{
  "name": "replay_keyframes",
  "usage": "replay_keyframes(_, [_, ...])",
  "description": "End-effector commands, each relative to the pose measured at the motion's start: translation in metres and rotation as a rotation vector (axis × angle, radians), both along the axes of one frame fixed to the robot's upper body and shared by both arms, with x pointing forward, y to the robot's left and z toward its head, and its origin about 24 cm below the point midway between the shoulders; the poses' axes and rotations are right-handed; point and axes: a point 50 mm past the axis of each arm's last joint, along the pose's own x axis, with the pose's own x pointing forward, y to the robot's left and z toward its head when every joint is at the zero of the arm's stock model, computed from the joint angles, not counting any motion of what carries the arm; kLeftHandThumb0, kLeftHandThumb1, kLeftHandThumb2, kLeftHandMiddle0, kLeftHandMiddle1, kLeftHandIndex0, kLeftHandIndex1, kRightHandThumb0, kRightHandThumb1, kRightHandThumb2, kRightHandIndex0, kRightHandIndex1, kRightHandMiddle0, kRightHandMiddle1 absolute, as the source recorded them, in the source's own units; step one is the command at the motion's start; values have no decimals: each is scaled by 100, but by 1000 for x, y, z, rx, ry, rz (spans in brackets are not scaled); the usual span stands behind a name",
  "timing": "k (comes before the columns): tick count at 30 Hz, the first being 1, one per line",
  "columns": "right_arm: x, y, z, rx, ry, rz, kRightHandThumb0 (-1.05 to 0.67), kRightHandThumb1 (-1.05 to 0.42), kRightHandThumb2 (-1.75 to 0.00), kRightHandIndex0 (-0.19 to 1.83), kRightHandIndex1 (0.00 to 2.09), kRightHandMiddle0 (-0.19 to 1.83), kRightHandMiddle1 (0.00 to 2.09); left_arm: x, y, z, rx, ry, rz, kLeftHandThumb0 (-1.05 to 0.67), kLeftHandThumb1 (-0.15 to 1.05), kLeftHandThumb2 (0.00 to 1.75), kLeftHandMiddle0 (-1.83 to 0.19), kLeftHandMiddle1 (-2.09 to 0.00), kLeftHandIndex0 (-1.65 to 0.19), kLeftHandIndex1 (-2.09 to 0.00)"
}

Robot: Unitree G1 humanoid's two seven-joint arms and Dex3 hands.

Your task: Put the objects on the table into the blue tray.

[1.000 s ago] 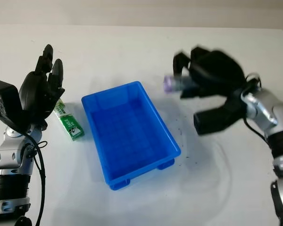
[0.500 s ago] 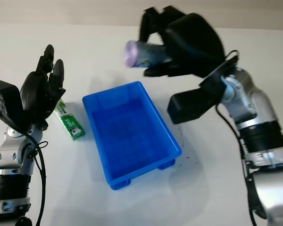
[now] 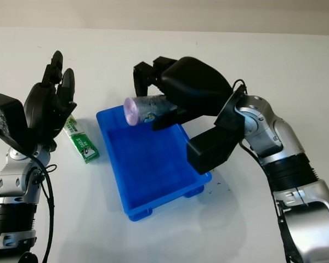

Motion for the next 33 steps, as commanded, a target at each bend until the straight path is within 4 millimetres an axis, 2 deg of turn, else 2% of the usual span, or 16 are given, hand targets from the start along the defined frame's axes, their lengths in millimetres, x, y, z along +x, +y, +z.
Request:
replay_keyframes(1, [-1, -8, 6, -5, 17, -12, -62, -105, -10, 5, 193, -3, 191, -2, 0, 0, -7, -10, 5, -72, 105, 60, 16, -6, 16, -5])
replay_keyframes(3, [-1, -10, 10, -57, 54, -14, -63, -105, -11, -7, 153, -12, 148, -1, -1, -1, -4, -10, 7, -72, 105, 60, 16, -6, 15, -6])
replay_keyframes(4, [-2, -10, 12, -86, 63, -15, -64, -105, -11, -9, 122, -13, 119, -1, -1, -1, -3, -9, 8, -72, 105, 60, 15, -6, 15, -6])
replay_keyframes(5, [-2, -10, 13, -106, 68, -17, -65, -105, -11, -7, 80, -12, 81, 0, -1, -1, -5, -8, 7, -72, 105, 60, 15, -6, 15, -6])
replay_keyframes(7, [-4, -11, 14, -115, 69, -9, -66, -105, -9, -8, 32, -15, 39, 0, -1, -1, -6, -8, 6, -72, 105, 60, 15, -6, 16, -5])
replay_keyframes(10, [-5, -11, 15, -108, 62, 2, -67, -105, -12, -17, 6, -19, 7, 1, -1, -2, -5, -6, 5, -72, 105, 60, 15, -6, 16, -5])
replay_keyframes(15, [-8, -12, 21, -53, 22, 10, -66, -105, -16, -19, 0, -19, 0, 2, -2, -3, -12, -6, 6, -72, 105, 60, 15, -6, 15, -6])
replay_keyframes(19, [-8, -16, 24, 75, -58, 21, -65, -105, -19, -19, 0, -19, 0, 1, -1, -4, -18, -7, 3, -72, 105, 60, 16, -5, 16, -5])
replay_keyframes(23, [-5, -25, 24, 197, -59, -7, -69, -105, -29, -19, 0, -19, 0, 1, -2, -5, -17, -8, 2, -72, 105, 60, 16, -5, 16, -5])
replay_keyframes(29, [2, -52, 14, 515, 72, -149, -80, -105, -46, -19, 0, -19, 0, 2, -1, -6, -23, -12, 1, -72, 105, 59, 17, -5, 17, -5])
replay_keyframes(33, [8, -73, -8, 747, 237, -286, -80, -105, -60, -19, 0, -19, 0, 2, -1, -6, -24, -17, 0, -72, 105, 59, 17, -5, 17, -5])
